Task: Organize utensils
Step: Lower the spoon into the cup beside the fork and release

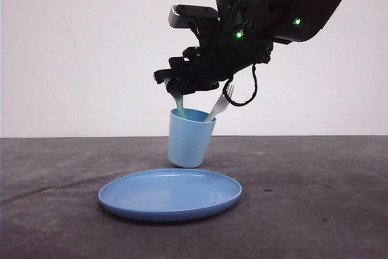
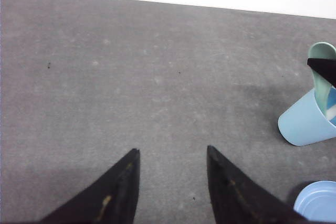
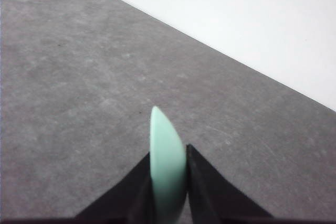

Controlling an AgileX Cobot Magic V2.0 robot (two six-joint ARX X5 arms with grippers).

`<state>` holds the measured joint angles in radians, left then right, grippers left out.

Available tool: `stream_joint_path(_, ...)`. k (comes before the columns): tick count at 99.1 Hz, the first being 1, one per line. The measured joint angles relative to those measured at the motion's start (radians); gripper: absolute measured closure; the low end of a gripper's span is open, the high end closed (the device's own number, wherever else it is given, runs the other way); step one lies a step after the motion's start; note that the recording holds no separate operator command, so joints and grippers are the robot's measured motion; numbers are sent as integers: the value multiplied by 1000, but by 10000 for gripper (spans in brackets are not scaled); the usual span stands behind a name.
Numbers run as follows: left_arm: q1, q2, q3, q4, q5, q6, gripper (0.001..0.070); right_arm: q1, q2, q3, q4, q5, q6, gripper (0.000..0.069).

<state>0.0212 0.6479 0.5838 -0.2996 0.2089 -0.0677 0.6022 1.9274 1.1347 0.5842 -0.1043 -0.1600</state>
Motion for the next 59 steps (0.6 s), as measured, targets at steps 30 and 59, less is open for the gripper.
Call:
stream_joint_path(30,0,0,0,0,0,0,477,0,0,0,-1,0,0,411)
stream_joint_path(59,0,0,0,0,0,0,477,6,0,0,-13,0,8,237)
